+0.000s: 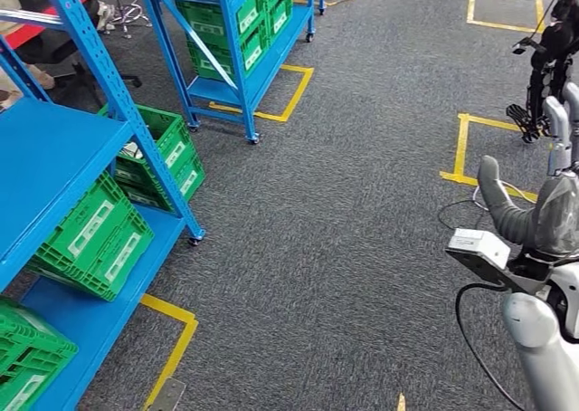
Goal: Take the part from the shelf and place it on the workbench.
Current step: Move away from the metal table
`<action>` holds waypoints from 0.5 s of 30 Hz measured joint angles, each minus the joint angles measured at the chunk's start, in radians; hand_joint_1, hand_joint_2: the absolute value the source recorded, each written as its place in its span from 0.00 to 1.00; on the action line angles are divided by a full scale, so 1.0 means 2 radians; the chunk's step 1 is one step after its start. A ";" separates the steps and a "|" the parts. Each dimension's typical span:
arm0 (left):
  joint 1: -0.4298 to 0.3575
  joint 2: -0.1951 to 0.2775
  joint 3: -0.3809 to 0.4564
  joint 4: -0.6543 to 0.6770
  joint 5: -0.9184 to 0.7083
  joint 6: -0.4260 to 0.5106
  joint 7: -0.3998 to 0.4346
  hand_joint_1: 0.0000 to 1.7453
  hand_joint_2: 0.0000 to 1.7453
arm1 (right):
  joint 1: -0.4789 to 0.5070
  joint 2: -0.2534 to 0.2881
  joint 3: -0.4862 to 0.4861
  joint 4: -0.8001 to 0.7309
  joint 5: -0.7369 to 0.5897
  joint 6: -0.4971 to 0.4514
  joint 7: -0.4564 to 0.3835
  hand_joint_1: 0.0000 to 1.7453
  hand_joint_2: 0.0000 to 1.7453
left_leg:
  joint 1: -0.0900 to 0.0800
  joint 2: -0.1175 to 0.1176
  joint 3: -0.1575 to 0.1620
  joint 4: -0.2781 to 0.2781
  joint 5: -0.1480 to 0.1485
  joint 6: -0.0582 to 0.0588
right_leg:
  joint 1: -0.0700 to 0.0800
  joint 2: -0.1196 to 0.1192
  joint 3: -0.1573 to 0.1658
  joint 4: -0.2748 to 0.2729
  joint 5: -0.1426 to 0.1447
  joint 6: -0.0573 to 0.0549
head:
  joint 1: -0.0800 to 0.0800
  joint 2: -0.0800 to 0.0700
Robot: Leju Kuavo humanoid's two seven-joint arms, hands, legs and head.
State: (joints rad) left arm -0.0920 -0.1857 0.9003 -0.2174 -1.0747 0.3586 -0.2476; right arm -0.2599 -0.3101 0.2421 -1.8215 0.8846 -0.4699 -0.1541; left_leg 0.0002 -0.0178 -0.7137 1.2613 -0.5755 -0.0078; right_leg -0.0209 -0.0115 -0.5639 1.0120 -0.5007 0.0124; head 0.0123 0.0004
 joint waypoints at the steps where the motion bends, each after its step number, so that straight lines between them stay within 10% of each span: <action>1: 0.001 0.000 0.000 0.000 0.000 0.000 0.000 0.00 0.00 | 0.002 0.000 0.000 0.000 0.000 0.000 0.000 0.00 1.00 | 0.000 0.002 -0.009 0.020 -0.004 0.000 | 0.001 -0.005 0.001 0.000 -0.001 -0.001 | 0.000 0.000; 6: 0.001 0.002 0.000 0.000 -0.001 0.001 0.001 0.00 0.00 | 0.005 0.000 0.000 -0.001 -0.002 0.000 -0.002 0.00 1.00 | -0.005 0.023 0.046 -0.092 0.057 0.010 | 0.004 -0.026 0.010 0.000 -0.008 0.001 | 0.000 0.000; 10: 0.001 0.004 0.000 0.000 -0.001 0.001 0.001 0.00 0.00 | 0.004 -0.001 0.000 -0.002 -0.005 0.001 -0.003 0.00 1.00 | -0.009 0.023 0.055 -0.118 0.057 0.017 | 0.006 -0.041 0.012 -0.003 -0.009 0.010 | 0.001 0.000; 12: 0.002 0.005 0.000 0.000 -0.001 0.002 0.001 0.00 0.00 | 0.003 -0.002 0.000 -0.003 -0.005 0.001 -0.004 0.00 1.00 | -0.007 0.015 0.057 -0.125 0.060 0.022 | 0.005 -0.035 0.006 0.009 -0.020 0.014 | 0.001 0.000; 15: -0.001 0.006 0.000 0.000 0.000 0.002 0.001 0.00 0.00 | 0.003 -0.005 0.000 -0.004 -0.006 0.001 -0.004 0.00 1.00 | -0.003 0.004 0.059 -0.129 0.063 0.024 | 0.004 -0.006 -0.041 0.098 -0.059 0.018 | 0.003 0.000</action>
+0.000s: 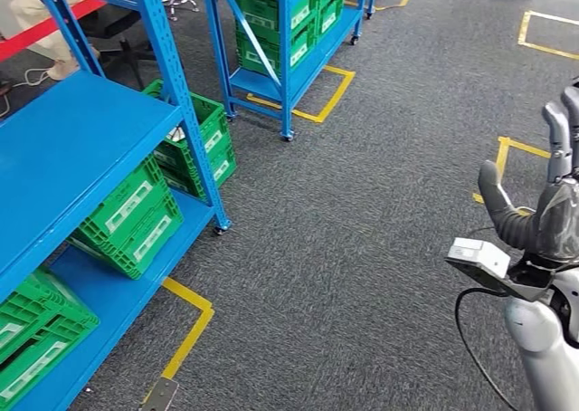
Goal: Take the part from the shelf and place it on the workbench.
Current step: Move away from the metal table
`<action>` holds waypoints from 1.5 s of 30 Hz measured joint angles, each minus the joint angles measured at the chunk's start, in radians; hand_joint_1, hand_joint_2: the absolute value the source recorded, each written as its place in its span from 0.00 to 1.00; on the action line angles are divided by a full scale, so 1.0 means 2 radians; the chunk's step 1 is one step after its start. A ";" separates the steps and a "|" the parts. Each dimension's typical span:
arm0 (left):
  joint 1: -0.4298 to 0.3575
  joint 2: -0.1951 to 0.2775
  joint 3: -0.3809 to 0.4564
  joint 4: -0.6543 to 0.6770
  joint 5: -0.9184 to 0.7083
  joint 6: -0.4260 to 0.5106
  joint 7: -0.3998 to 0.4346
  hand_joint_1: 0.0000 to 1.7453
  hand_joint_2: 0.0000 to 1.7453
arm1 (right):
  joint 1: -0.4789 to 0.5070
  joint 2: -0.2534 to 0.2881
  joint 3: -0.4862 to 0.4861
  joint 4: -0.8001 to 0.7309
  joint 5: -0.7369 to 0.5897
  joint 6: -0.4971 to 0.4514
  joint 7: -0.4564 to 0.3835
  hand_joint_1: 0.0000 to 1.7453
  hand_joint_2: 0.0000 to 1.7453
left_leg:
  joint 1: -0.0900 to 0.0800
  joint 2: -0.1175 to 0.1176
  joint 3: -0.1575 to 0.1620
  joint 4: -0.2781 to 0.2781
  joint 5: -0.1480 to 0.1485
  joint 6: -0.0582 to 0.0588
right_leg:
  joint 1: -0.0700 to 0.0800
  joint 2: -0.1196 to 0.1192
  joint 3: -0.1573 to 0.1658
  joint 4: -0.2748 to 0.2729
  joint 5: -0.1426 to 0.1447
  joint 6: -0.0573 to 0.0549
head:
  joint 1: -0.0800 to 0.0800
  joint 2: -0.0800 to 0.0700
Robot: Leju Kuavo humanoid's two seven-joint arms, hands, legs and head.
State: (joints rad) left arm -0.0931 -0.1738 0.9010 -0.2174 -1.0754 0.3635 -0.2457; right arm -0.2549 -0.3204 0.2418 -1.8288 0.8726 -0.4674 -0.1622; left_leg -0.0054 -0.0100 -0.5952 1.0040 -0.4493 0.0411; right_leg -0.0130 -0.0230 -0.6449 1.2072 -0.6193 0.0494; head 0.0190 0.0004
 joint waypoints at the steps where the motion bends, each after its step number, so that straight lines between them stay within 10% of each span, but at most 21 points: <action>1: 0.000 0.000 0.000 0.000 0.000 0.000 0.000 0.00 0.00 | 0.001 -0.001 0.000 0.000 0.000 0.000 0.000 0.00 1.00 | 0.000 -0.004 0.000 0.000 0.000 0.000 | 0.000 0.005 -0.016 0.027 -0.006 0.001 | 0.000 0.000; 3: 0.000 0.000 0.000 0.000 0.000 0.001 0.000 0.00 0.00 | 0.002 -0.001 0.000 0.000 -0.001 0.001 0.000 0.00 1.00 | 0.000 -0.013 0.002 0.000 -0.001 0.000 | 0.000 0.010 -0.026 0.031 0.009 0.001 | 0.000 0.000; 7: 0.000 0.004 0.000 0.000 -0.001 0.006 0.013 0.00 0.00 | 0.000 -0.002 0.000 0.001 -0.001 0.005 0.000 0.00 1.00 | 0.000 -0.032 0.001 0.005 -0.004 -0.006 | -0.005 0.039 0.024 -0.083 0.066 -0.002 | 0.000 0.000; 12: 0.009 0.014 0.000 0.000 -0.010 0.012 0.061 0.00 0.00 | -0.009 -0.002 0.003 0.004 -0.002 0.014 0.000 0.00 1.00 | 0.001 -0.032 -0.011 0.020 -0.012 -0.019 | -0.006 0.030 0.033 -0.097 0.065 -0.014 | -0.003 0.000; 17: 0.011 0.019 0.003 0.000 -0.010 0.012 0.084 0.00 0.00 | -0.012 -0.002 0.006 0.010 -0.001 0.017 0.001 0.00 1.00 | 0.002 -0.002 -0.068 0.146 -0.066 -0.027 | -0.003 0.001 0.037 -0.098 0.062 -0.022 | -0.007 0.000; 22: 0.014 0.021 0.005 0.000 -0.010 0.008 0.110 0.00 0.00 | -0.019 -0.002 0.010 0.014 -0.001 0.017 0.002 0.00 1.00 | -0.003 0.017 -0.009 0.028 -0.005 -0.015 | 0.001 -0.020 0.043 -0.097 0.056 -0.019 | -0.006 0.000; 27: 0.016 0.021 0.012 0.000 -0.004 -0.027 0.156 0.00 0.00 | -0.034 -0.002 0.015 0.020 -0.001 0.025 0.003 0.00 1.00 | -0.004 0.011 0.001 0.002 -0.002 -0.005 | 0.001 -0.022 0.040 -0.090 0.047 -0.008 | -0.005 0.000; 31: 0.015 0.022 0.021 0.000 0.005 -0.073 0.190 0.00 0.00 | -0.048 -0.002 0.020 0.031 -0.002 0.031 0.003 0.00 1.00 | 0.000 -0.001 0.003 -0.002 0.000 0.000 | -0.001 0.008 -0.017 0.019 -0.002 -0.002 | -0.002 0.000; 33: 0.015 0.022 0.026 0.000 0.011 -0.087 0.197 0.00 0.00 | -0.051 -0.002 0.023 0.037 -0.002 0.033 0.003 0.00 1.00 | 0.000 -0.010 0.003 -0.001 0.000 0.000 | -0.001 0.010 -0.034 0.045 0.001 0.001 | -0.002 0.000; 37: 0.014 0.024 0.039 0.000 0.027 -0.134 0.215 0.00 0.00 | -0.070 -0.001 0.030 0.049 -0.004 0.036 -0.001 0.00 1.00 | 0.003 -0.027 0.002 0.007 -0.005 -0.007 | -0.007 0.026 0.016 -0.065 0.060 0.004 | -0.002 0.000; 41: 0.016 0.026 0.053 0.000 0.037 -0.180 0.234 0.00 0.00 | -0.087 0.005 0.039 0.065 -0.011 0.041 -0.005 0.00 1.00 | 0.004 -0.038 -0.007 0.012 -0.004 -0.018 | -0.007 0.030 0.029 -0.088 0.061 -0.006 | -0.001 0.000; 45: 0.016 0.026 0.061 0.000 0.040 -0.193 0.240 0.00 0.00 | -0.098 0.010 0.046 0.074 -0.015 0.042 -0.007 0.00 1.00 | 0.003 -0.006 -0.038 0.083 -0.044 -0.028 | -0.006 0.011 0.032 -0.090 0.060 -0.017 | -0.006 0.000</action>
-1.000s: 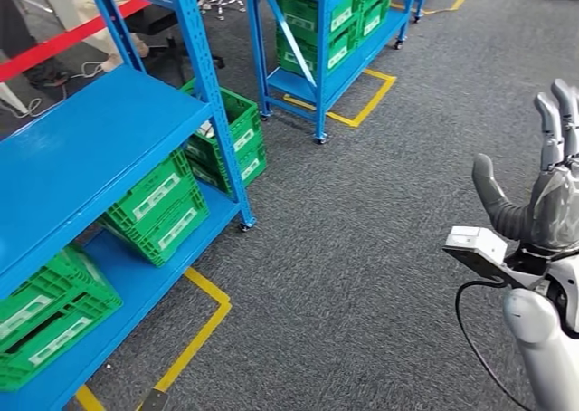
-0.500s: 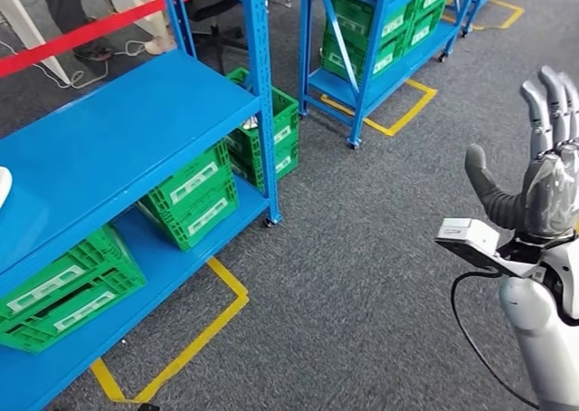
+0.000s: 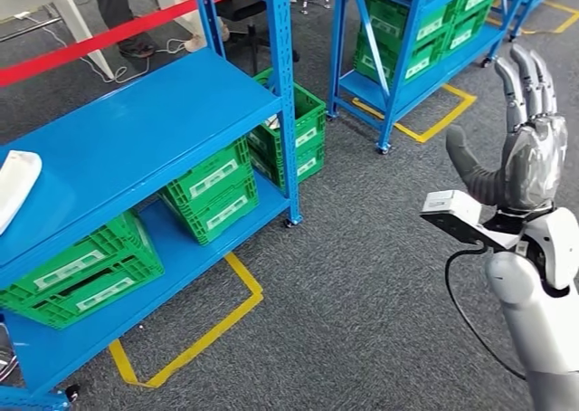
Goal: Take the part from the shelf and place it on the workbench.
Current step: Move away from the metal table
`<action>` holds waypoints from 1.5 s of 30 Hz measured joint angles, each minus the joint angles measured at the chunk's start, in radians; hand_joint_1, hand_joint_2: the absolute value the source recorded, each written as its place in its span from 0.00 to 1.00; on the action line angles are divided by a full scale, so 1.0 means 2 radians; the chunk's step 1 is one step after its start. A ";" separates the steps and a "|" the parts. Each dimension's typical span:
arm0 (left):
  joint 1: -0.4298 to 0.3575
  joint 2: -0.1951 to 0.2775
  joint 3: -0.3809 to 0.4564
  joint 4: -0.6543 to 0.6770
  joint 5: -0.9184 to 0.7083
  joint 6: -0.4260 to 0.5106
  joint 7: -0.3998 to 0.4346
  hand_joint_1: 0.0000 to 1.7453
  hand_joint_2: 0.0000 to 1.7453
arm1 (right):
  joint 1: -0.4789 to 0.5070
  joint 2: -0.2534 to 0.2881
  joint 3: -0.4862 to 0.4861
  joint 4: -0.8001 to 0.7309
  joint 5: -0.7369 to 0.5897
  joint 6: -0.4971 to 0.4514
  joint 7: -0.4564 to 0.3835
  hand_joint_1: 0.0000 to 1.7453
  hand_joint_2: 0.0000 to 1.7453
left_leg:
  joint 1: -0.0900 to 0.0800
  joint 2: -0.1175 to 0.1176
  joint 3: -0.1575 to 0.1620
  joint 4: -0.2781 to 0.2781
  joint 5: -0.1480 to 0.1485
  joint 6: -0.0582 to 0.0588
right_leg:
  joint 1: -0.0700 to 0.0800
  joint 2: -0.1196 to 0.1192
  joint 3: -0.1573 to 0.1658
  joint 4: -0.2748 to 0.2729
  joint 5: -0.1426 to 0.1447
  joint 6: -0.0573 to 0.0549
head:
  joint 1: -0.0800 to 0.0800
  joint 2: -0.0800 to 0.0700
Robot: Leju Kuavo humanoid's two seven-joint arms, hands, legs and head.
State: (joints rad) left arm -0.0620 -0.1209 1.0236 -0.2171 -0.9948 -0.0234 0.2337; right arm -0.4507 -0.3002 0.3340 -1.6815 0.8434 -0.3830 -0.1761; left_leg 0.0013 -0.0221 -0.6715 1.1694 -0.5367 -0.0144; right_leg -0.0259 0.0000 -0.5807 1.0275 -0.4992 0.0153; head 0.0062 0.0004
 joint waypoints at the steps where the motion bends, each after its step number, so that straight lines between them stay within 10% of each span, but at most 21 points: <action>1: -0.001 0.000 0.002 0.000 0.000 -0.001 0.000 0.00 0.00 | -0.001 0.000 0.001 0.002 -0.001 0.000 -0.001 0.00 1.00 | 0.000 0.003 -0.016 0.034 -0.014 -0.001 | 0.001 -0.005 0.000 0.000 -0.001 -0.001 | 0.000 0.000; 4: 0.000 0.001 0.006 0.000 0.002 -0.007 0.001 0.00 0.00 | -0.001 0.003 0.005 0.008 -0.004 0.000 -0.002 0.00 1.00 | 0.001 0.005 -0.031 0.064 -0.012 0.001 | 0.003 -0.018 0.002 0.000 -0.003 -0.003 | 0.000 0.000; 7: 0.000 0.002 0.009 0.000 0.002 -0.013 0.001 0.00 0.00 | -0.006 0.005 0.009 0.011 -0.006 0.000 -0.005 0.00 1.00 | -0.005 0.021 0.014 -0.031 0.037 0.011 | 0.005 -0.029 0.007 0.000 -0.007 -0.002 | 0.000 0.000; 11: 0.000 0.006 0.010 0.000 0.002 -0.016 0.001 0.00 0.00 | -0.010 0.006 0.013 0.016 -0.009 0.000 -0.007 0.00 1.00 | -0.011 0.028 0.030 -0.071 0.041 0.020 | 0.008 -0.041 0.007 -0.002 -0.008 0.005 | 0.001 0.000; 14: 0.000 0.007 0.011 0.000 0.001 -0.018 0.001 0.00 0.00 | -0.012 0.006 0.016 0.018 -0.011 0.000 -0.007 0.00 1.00 | -0.006 0.017 0.035 -0.080 0.045 0.026 | 0.007 -0.022 -0.005 0.025 -0.028 0.011 | 0.002 0.000; 18: -0.002 0.008 0.012 0.000 0.001 -0.018 0.001 0.00 0.00 | -0.010 0.006 0.020 0.024 -0.012 0.000 -0.007 0.00 1.00 | -0.004 0.003 0.035 -0.080 0.044 0.029 | 0.006 -0.002 -0.063 0.132 -0.065 0.016 | 0.004 0.000; 23: -0.002 0.008 0.012 0.000 -0.002 -0.019 -0.001 0.00 0.00 | -0.012 0.006 0.022 0.028 -0.012 0.000 -0.008 0.00 1.00 | -0.003 -0.018 0.034 -0.072 0.040 0.021 | 0.002 0.014 -0.013 0.018 0.000 0.017 | 0.004 0.000; 28: 0.000 0.009 0.012 0.000 -0.004 -0.019 -0.006 0.00 0.00 | -0.013 0.006 0.023 0.031 -0.013 0.001 -0.007 0.00 1.00 | -0.003 -0.023 0.026 -0.063 0.036 0.009 | 0.000 0.010 -0.001 0.000 0.000 0.006 | 0.001 0.000; 32: -0.001 0.009 0.012 0.000 -0.007 -0.020 -0.009 0.00 0.00 | -0.014 0.006 0.025 0.032 -0.014 0.005 -0.007 0.00 1.00 | -0.001 0.003 -0.022 0.041 -0.012 -0.001 | 0.000 -0.006 0.003 -0.001 -0.002 -0.001 | -0.005 0.000; 34: -0.001 0.008 0.012 0.000 -0.008 -0.020 -0.009 0.00 0.00 | -0.014 0.006 0.026 0.034 -0.014 0.008 -0.006 0.00 1.00 | 0.000 0.006 -0.034 0.064 -0.011 -0.001 | 0.001 -0.013 0.004 -0.001 -0.003 -0.002 | -0.005 0.000; 38: -0.001 0.008 0.012 0.000 -0.009 -0.020 -0.009 0.00 0.00 | -0.016 0.006 0.028 0.035 -0.014 0.012 -0.006 0.00 1.00 | -0.005 0.024 0.018 -0.043 0.043 0.010 | 0.004 -0.025 0.010 -0.001 -0.008 0.001 | -0.005 0.000; 42: -0.002 0.008 0.012 0.000 -0.009 -0.020 -0.009 0.00 0.00 | -0.018 0.006 0.029 0.036 -0.014 0.012 -0.005 0.00 1.00 | -0.007 0.025 0.028 -0.072 0.044 0.018 | 0.006 -0.036 0.012 -0.004 -0.011 0.010 | -0.004 0.000; 45: -0.002 0.007 0.012 0.000 -0.010 -0.020 -0.010 0.00 0.00 | -0.020 0.006 0.029 0.037 -0.014 0.013 -0.005 0.00 1.00 | -0.003 0.015 0.032 -0.079 0.048 0.025 | 0.004 -0.015 -0.007 0.033 -0.035 0.015 | -0.003 0.000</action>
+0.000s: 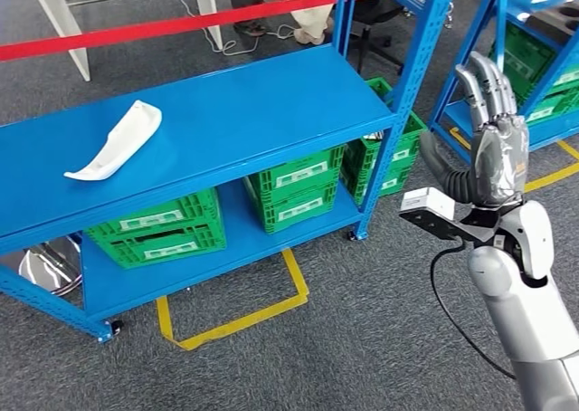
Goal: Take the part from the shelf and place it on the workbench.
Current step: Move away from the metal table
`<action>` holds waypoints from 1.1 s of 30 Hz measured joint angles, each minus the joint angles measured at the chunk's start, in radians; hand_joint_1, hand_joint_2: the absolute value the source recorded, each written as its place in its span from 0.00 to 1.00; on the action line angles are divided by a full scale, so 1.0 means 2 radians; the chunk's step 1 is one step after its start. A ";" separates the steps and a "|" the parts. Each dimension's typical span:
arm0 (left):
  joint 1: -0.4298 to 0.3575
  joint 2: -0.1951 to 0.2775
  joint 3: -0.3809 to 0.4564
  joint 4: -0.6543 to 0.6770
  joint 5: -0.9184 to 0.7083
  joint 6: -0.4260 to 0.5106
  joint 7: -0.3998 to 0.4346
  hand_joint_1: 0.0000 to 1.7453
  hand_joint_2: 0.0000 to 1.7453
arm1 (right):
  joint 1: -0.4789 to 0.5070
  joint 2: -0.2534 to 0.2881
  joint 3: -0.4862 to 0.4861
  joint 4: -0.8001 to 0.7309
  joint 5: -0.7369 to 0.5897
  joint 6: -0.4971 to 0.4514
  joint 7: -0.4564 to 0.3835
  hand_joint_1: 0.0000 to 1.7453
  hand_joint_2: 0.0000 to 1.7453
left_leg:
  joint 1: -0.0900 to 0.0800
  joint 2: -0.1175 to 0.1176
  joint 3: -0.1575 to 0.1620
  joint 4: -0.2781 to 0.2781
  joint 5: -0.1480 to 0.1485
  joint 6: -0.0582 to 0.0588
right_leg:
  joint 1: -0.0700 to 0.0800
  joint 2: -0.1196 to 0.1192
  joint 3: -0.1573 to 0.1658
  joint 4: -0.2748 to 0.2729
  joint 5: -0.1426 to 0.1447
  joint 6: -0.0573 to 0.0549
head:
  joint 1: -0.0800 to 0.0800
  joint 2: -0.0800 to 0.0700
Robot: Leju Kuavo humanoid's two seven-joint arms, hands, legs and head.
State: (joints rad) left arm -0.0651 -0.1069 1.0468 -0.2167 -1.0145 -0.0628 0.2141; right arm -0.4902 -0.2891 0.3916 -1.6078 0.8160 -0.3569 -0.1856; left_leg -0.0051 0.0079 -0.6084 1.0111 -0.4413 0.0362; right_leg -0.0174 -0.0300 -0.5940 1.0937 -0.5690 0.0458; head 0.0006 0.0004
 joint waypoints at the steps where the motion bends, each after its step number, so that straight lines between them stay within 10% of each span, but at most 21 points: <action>1: 0.000 0.000 0.000 0.000 -0.001 0.000 0.000 0.00 0.00 | 0.000 0.000 0.000 0.001 0.000 0.001 0.001 0.00 1.00 | 0.000 -0.003 0.000 0.000 0.000 0.002 | 0.000 0.008 -0.016 0.032 -0.014 0.001 | 0.000 0.000; 4: -0.001 -0.001 0.000 0.000 -0.003 0.000 -0.001 0.00 0.00 | 0.001 -0.001 0.001 0.005 0.002 0.006 0.002 0.00 1.00 | -0.001 -0.015 0.000 0.001 0.000 0.003 | 0.000 0.013 -0.057 0.100 -0.028 0.002 | 0.001 0.000; 8: -0.001 -0.002 0.000 0.000 -0.003 0.000 -0.002 0.00 0.00 | -0.002 -0.001 0.001 0.009 0.002 0.010 0.003 0.00 1.00 | -0.001 -0.032 -0.001 0.005 -0.002 -0.001 | -0.002 0.027 -0.013 -0.004 0.032 -0.002 | 0.001 0.000; 13: 0.001 -0.001 0.000 0.000 -0.004 0.000 -0.004 0.00 0.00 | -0.007 -0.002 0.004 0.012 0.002 0.015 0.004 0.00 1.00 | 0.000 -0.038 -0.007 0.011 -0.003 -0.014 | -0.001 0.026 0.005 -0.035 0.039 -0.013 | -0.001 0.000; 19: 0.001 -0.002 0.000 0.000 -0.006 0.000 -0.007 0.00 0.00 | -0.009 -0.002 0.008 0.015 0.003 0.021 0.004 0.00 1.00 | 0.006 -0.010 -0.066 0.142 -0.062 -0.028 | -0.002 0.003 0.009 -0.037 0.037 -0.022 | -0.006 0.000; 24: 0.000 -0.001 0.000 0.000 -0.009 0.000 -0.009 0.00 0.00 | -0.010 -0.002 0.010 0.017 0.003 0.023 0.005 0.00 1.00 | 0.002 0.009 -0.006 0.022 -0.004 -0.020 | 0.000 -0.013 0.014 -0.037 0.032 -0.016 | -0.006 0.000; 28: 0.000 0.000 0.000 0.000 -0.009 0.001 -0.009 0.00 0.00 | -0.010 -0.004 0.012 0.018 0.003 0.023 0.006 0.00 1.00 | -0.001 0.005 0.001 0.002 -0.004 -0.010 | 0.001 -0.024 0.017 -0.039 0.029 -0.006 | -0.006 0.000; 30: 0.001 -0.001 0.000 0.000 -0.009 0.001 -0.009 0.00 0.00 | -0.012 -0.006 0.012 0.018 0.003 0.023 0.006 0.00 1.00 | 0.002 -0.001 0.006 -0.004 -0.001 -0.004 | 0.000 -0.010 0.006 -0.016 0.013 -0.002 | -0.004 0.000; 33: -0.001 -0.001 0.000 0.000 -0.009 0.001 -0.009 0.00 0.00 | -0.010 -0.008 0.013 0.020 0.003 0.028 0.009 0.00 0.25 | 0.003 -0.010 0.007 -0.006 0.000 0.000 | -0.001 0.012 -0.044 0.079 -0.025 0.000 | -0.001 0.000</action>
State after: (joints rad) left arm -0.0663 -0.1083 1.0472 -0.2167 -1.0330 -0.0615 0.1955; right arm -0.5107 -0.3051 0.4175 -1.5678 0.8211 -0.3016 -0.1672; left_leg 0.0000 -0.0127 -0.5938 0.9987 -0.4411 0.0366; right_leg -0.0192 -0.0067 -0.6820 1.2513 -0.6187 0.0463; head -0.0022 0.0004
